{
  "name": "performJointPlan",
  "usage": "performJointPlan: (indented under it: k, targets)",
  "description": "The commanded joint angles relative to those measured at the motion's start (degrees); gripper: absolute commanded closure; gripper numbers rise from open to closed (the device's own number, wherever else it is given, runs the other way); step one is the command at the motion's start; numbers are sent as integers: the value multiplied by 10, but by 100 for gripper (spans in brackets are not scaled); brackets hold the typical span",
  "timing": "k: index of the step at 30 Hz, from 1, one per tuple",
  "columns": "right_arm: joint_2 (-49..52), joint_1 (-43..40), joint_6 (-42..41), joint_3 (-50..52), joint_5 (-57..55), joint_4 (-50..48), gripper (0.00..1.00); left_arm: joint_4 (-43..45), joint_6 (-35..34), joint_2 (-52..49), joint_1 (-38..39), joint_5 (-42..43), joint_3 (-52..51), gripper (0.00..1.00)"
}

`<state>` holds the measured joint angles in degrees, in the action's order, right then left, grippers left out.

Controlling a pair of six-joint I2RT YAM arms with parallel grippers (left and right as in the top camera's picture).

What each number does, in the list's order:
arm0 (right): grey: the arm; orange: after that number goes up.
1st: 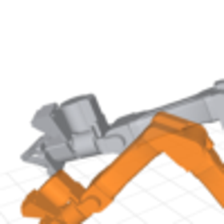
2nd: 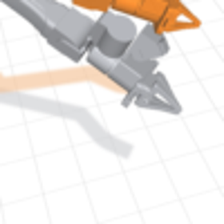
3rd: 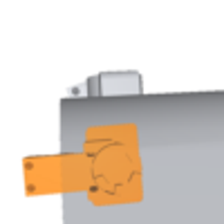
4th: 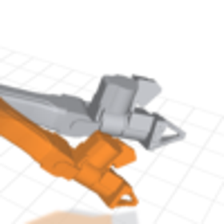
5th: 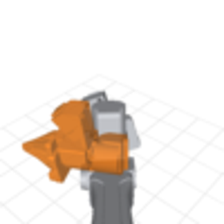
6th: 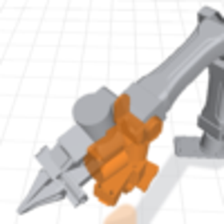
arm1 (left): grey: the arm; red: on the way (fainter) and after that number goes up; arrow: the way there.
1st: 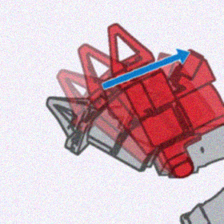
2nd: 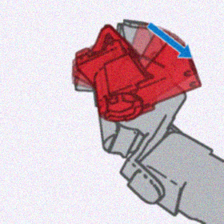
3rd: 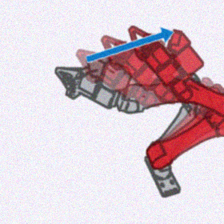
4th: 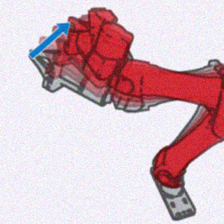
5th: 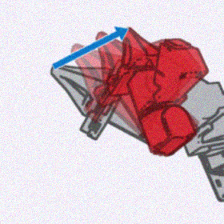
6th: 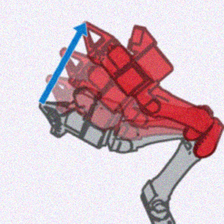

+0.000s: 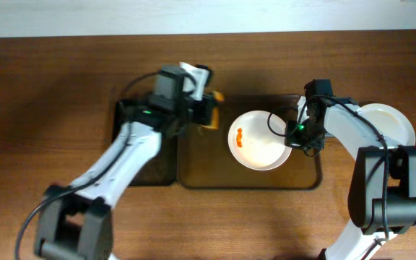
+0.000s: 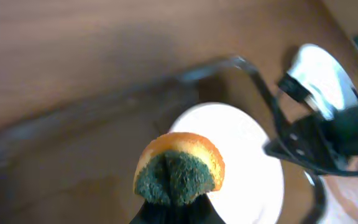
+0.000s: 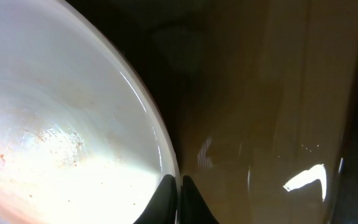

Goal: Clean dirty plates on tray and stack at the side
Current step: 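Lift the sponge with left gripper and bring it onto the held plate, then scrub the plate surface with the sponge in left gripper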

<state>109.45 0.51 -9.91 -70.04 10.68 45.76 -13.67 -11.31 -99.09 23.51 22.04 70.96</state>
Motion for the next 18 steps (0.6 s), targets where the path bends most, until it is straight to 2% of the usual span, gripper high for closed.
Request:
performJointPlan:
  k: [1, 3, 5, 7, 13, 18]
  targets:
    - [5, 3, 0, 9, 4, 1, 96, 64, -29, -54, 70, 21, 8, 100]
    - [5, 3, 0, 9, 13, 0, 95, 121, -92, -91, 112, -21, 8, 100]
    - [5, 3, 0, 9, 14, 0, 95, 178, -103, -124, 144, -22, 8, 100]
    - [5, 3, 0, 9, 14, 0, 95, 197, -143, -153, 159, -23, 8, 100]
    - [5, 3, 0, 9, 14, 0, 95, 228, -163, -198, 154, -24, 8, 100]
    - [5, 3, 0, 9, 14, 3, 95, 214, -163, -212, 141, -23, 8, 100]
